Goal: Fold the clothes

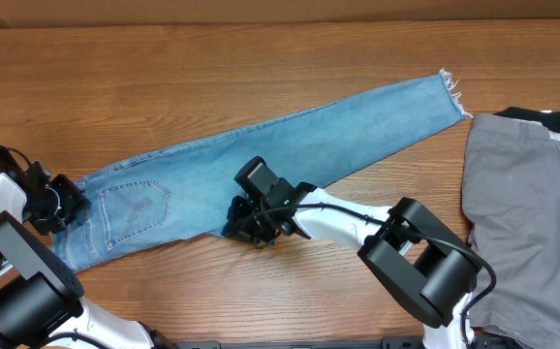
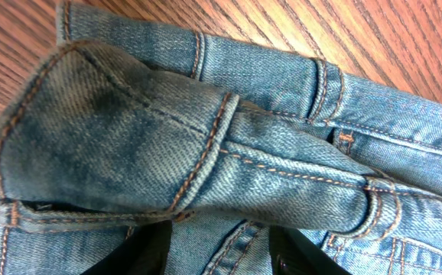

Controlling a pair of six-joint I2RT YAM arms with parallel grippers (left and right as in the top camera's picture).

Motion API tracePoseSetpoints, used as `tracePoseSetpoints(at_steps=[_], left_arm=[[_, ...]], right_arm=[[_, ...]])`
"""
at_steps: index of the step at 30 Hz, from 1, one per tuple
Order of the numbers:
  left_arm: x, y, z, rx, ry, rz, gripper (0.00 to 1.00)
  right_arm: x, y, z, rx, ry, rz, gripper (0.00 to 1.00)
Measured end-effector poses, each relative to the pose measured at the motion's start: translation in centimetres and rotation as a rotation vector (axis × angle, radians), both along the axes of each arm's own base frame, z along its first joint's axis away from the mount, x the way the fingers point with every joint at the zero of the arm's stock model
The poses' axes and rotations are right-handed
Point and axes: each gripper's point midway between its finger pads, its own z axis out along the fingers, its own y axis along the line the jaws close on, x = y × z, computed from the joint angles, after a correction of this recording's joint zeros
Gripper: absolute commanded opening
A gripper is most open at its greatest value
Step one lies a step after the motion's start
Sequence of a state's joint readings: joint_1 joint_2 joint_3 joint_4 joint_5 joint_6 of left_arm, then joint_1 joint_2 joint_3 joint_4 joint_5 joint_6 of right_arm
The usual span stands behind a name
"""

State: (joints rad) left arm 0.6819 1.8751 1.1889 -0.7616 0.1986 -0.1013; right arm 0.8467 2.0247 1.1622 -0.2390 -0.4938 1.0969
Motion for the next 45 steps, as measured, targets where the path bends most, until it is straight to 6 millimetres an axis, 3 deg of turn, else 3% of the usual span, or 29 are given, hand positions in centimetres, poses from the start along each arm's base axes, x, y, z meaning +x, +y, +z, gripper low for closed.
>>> tracePoseSetpoints(at_steps=[7, 10, 13, 15, 22, 27, 28, 29, 30, 31, 33, 37, 40, 43, 45], left_arm=[[-0.1, -0.2, 0.0, -0.012, 0.001, -0.001, 0.46], [-0.1, -0.6, -0.1, -0.027, 0.000, -0.002, 0.45], [0.1, -0.4, -0.1, -0.014, -0.006, -0.002, 0.45], [0.1, -0.3, -0.1, -0.012, -0.004, -0.002, 0.45], [0.1, -0.3, -0.1, -0.009, -0.004, -0.002, 0.46], [0.1, -0.3, -0.1, -0.008, -0.003, -0.001, 0.46], [0.1, -0.3, -0.1, -0.008, -0.003, -0.001, 0.46], [0.1, -0.3, -0.1, -0.008, -0.002, -0.001, 0.46], [0.1, -0.3, -0.1, -0.008, -0.003, -0.001, 0.46], [0.1, -0.3, -0.1, -0.008, -0.002, -0.001, 0.46], [0.1, -0.3, -0.1, -0.009, -0.002, -0.001, 0.46], [0.0, -0.3, -0.1, -0.008, -0.002, -0.001, 0.45], [0.0, -0.3, -0.1, -0.009, -0.002, -0.001, 0.45], [0.0, -0.3, -0.1, -0.009, -0.001, -0.001, 0.46], [0.0, -0.3, -0.1, -0.010, -0.001, -0.001, 0.47]], right_arm=[[-0.7, -4.0, 0.1, -0.059, 0.132, 0.042, 0.04], [-0.7, -5.2, 1.6, -0.048, 0.150, 0.058, 0.45], [-1.0, -6.5, 2.1, -0.075, 0.170, 0.060, 0.57], [-1.1, -7.0, 2.0, -0.088, 0.185, 0.058, 0.60], [-2.2, -6.5, 1.5, -0.126, 0.179, 0.070, 0.59], [-1.5, -3.0, 1.8, -0.067, 0.021, 0.098, 0.59], [-1.4, -2.6, 1.8, -0.066, -0.004, 0.103, 0.56], [-1.4, -2.6, 1.7, -0.079, -0.020, 0.100, 0.39], [-1.4, -2.7, 1.6, -0.087, -0.019, 0.094, 0.31], [-1.1, -3.1, 1.3, -0.111, -0.024, 0.078, 0.25], [-0.5, -4.7, 0.8, -0.162, 0.000, 0.042, 0.25], [-0.2, -9.9, -0.5, -0.301, 0.125, -0.046, 0.43], [1.1, -12.7, -0.3, -0.321, 0.153, -0.082, 0.47], [2.7, -13.6, 0.3, -0.281, 0.102, -0.062, 0.34], [4.2, -12.3, 1.9, -0.155, -0.001, 0.017, 0.14]])
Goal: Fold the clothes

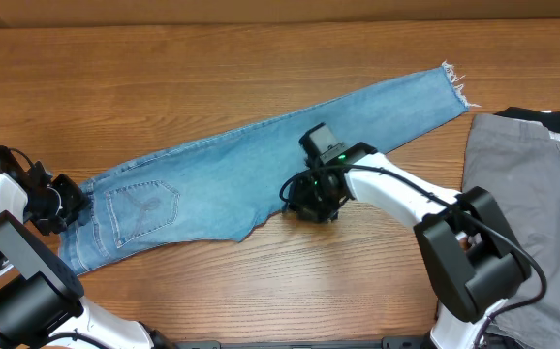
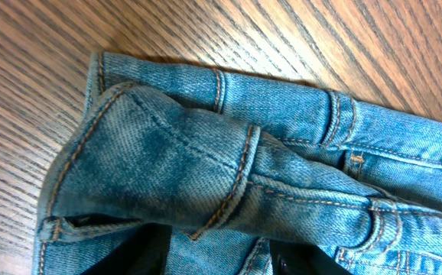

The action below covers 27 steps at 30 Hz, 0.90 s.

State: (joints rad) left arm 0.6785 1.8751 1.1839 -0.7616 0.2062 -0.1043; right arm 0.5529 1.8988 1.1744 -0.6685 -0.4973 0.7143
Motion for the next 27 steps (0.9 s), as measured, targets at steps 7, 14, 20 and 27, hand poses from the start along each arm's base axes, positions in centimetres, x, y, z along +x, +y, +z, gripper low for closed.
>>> tracePoseSetpoints(at_steps=[7, 14, 20, 27], left_arm=[[0.0, 0.0, 0.0, -0.001, 0.001, 0.000, 0.47], [-0.2, -0.2, 0.0, -0.006, 0.009, 0.000, 0.47], [-0.4, -0.3, 0.0, -0.012, 0.017, -0.007, 0.53], [-0.8, -1.2, 0.8, -0.070, 0.033, -0.015, 0.45]], right_arm=[[1.2, 4.8, 6.0, 0.300, -0.221, 0.187, 0.04], [1.3, 3.6, 3.4, 0.124, -0.205, 0.107, 0.04], [1.3, 1.3, -2.9, -0.005, -0.032, -0.005, 0.04], [1.4, -1.7, -3.0, -0.046, 0.127, -0.164, 0.04]])
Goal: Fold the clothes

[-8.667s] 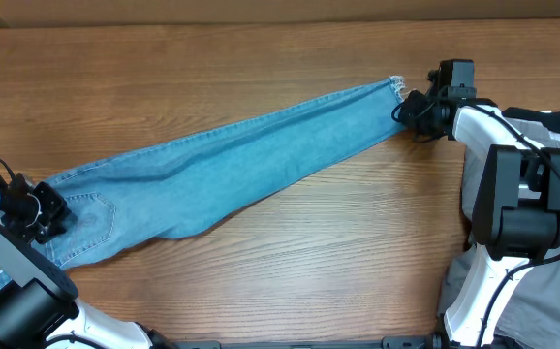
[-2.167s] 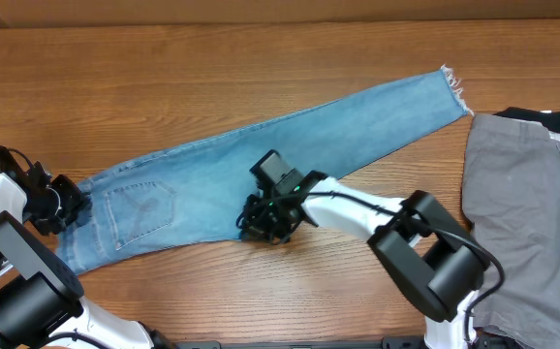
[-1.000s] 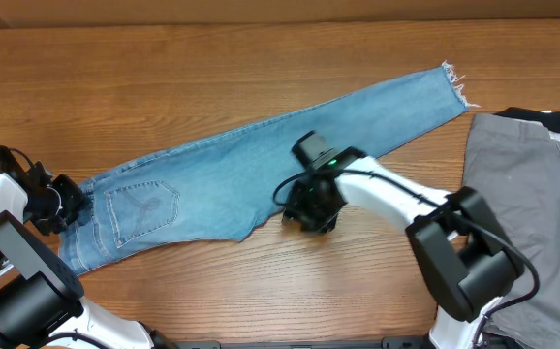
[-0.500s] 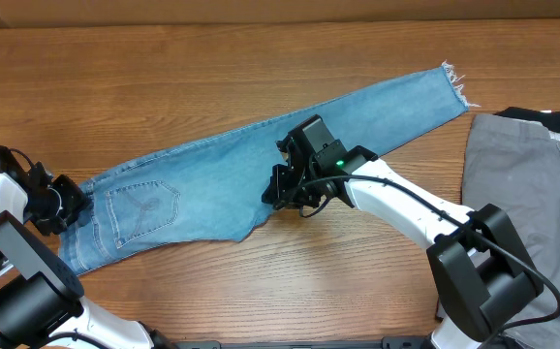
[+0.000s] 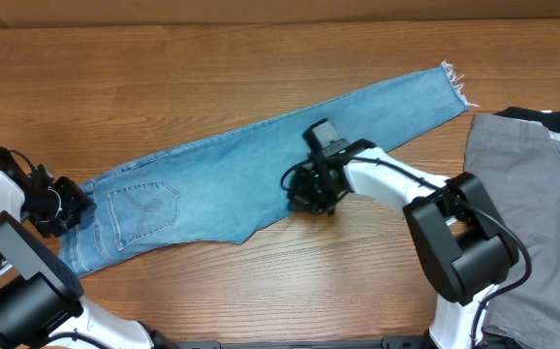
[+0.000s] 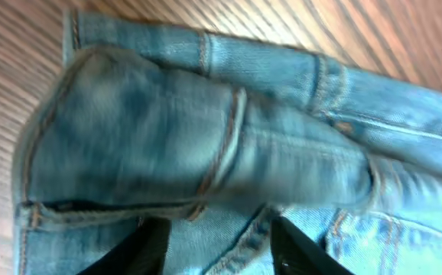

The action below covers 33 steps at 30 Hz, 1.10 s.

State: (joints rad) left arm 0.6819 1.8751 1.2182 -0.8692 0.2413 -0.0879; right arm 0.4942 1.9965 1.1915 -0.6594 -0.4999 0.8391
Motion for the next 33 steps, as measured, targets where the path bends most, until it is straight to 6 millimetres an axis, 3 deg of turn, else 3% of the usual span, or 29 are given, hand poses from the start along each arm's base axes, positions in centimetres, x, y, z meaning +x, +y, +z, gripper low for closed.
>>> tracePoseSetpoints(at_steps=[7, 12, 17, 20, 23, 26, 28, 31, 33], left_arm=[[2.2, 0.8, 4.6, -0.011, -0.056, -0.023, 0.45], [3.4, 0.7, 7.6, -0.009, -0.126, -0.048, 0.48], [3.6, -2.3, 11.1, 0.008, -0.181, -0.138, 0.49], [3.8, -5.7, 13.6, 0.043, -0.203, -0.238, 0.52], [3.1, -9.0, 15.1, 0.098, -0.171, -0.330, 0.55], [2.4, -10.8, 15.3, 0.132, -0.125, -0.366, 0.56], [2.5, -10.9, 14.4, 0.145, -0.108, -0.348, 0.55], [1.3, -10.7, 11.1, 0.137, -0.040, -0.282, 0.37], [0.1, -10.5, 8.4, 0.132, 0.011, -0.226, 0.30]], right_arm=[[1.7, -3.1, 1.1, 0.029, -0.048, 0.017, 0.04], [2.9, -2.7, 6.7, 0.093, -0.264, 0.122, 0.04], [4.5, -2.1, 14.5, 0.164, -0.539, 0.187, 0.06], [4.7, -2.3, 17.3, 0.176, -0.629, 0.198, 0.06], [5.0, -3.3, 18.7, 0.173, -0.670, 0.181, 0.06], [5.6, -4.8, 19.0, 0.155, -0.677, 0.147, 0.05], [6.1, -6.0, 18.8, 0.139, -0.673, 0.120, 0.04], [6.4, -7.8, 18.4, 0.114, -0.650, 0.077, 0.04], [6.5, -8.7, 18.1, 0.100, -0.631, 0.057, 0.04]])
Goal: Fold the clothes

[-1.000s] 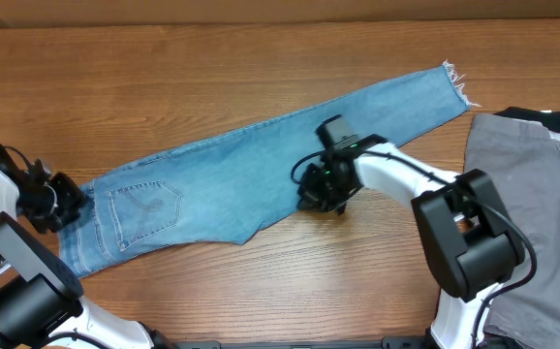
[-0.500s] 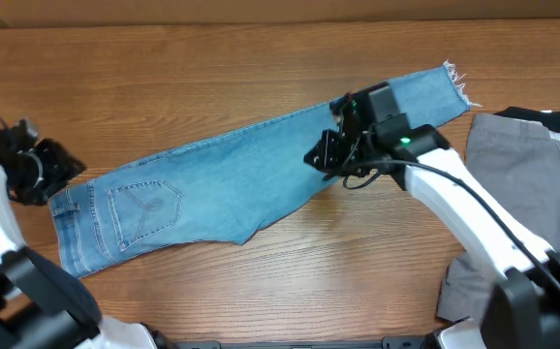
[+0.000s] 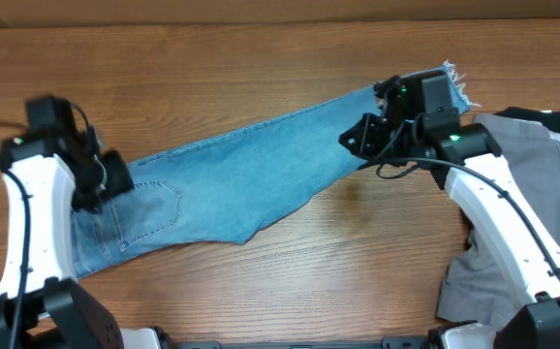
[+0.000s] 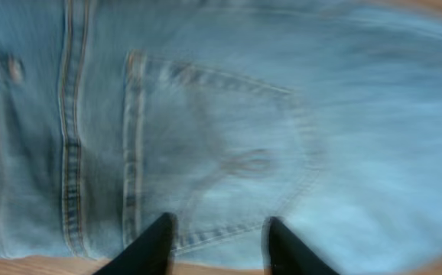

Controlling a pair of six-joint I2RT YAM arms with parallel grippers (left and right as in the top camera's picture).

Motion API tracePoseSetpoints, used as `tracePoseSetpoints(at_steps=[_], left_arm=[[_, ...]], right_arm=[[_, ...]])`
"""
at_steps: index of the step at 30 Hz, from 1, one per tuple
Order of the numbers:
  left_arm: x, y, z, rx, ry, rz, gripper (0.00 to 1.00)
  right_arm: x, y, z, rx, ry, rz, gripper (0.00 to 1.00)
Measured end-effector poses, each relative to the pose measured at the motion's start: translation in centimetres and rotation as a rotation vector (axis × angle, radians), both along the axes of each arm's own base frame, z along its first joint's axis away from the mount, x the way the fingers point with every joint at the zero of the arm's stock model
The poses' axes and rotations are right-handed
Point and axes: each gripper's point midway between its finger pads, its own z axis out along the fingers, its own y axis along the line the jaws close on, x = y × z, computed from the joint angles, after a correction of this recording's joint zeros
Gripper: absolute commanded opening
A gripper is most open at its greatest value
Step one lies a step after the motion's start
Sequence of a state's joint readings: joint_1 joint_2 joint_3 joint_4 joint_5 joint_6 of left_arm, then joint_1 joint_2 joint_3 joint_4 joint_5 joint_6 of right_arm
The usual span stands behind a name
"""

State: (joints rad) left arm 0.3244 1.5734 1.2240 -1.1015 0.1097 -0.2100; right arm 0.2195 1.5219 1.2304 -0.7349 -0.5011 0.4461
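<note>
A pair of blue jeans (image 3: 261, 170) lies flat and slanted across the wooden table, waist at the lower left, frayed hem (image 3: 451, 85) at the upper right. My left gripper (image 3: 101, 184) hovers over the seat of the jeans. In the blurred left wrist view it (image 4: 217, 241) is open over the back pocket (image 4: 221, 156), with nothing between its fingers. My right gripper (image 3: 360, 138) is over the leg's lower edge near the hem; the overhead view does not show how its jaws stand.
A grey garment (image 3: 522, 194) lies at the table's right edge, under my right arm, with a black piece (image 3: 551, 114) showing at its top. Bare wood (image 3: 261, 58) runs behind and in front of the jeans.
My left gripper has left the waistband's left end and is now open over the back pocket. My right gripper has gone from the middle of the leg's lower edge to near the hem.
My left gripper stayed at the bunched waistband through all earlier moments. My right gripper was first at the crotch, then further up the leg's lower edge, with the fabric spread flatter. Now both grippers have moved away, left over the pocket, right near the hem.
</note>
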Motion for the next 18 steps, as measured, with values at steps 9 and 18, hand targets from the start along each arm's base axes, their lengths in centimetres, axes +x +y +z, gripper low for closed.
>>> tracePoseSetpoints(at_steps=[9, 18], left_arm=[[-5.9, 5.3, -9.0, 0.116, 0.102, 0.340, 0.21], [-8.5, 9.5, -11.1, 0.193, 0.139, 0.493, 0.25]], right_arm=[[-0.2, -1.7, -0.8, -0.050, 0.021, -0.020, 0.04], [0.0, -2.2, -1.1, -0.080, 0.016, -0.036, 0.04]])
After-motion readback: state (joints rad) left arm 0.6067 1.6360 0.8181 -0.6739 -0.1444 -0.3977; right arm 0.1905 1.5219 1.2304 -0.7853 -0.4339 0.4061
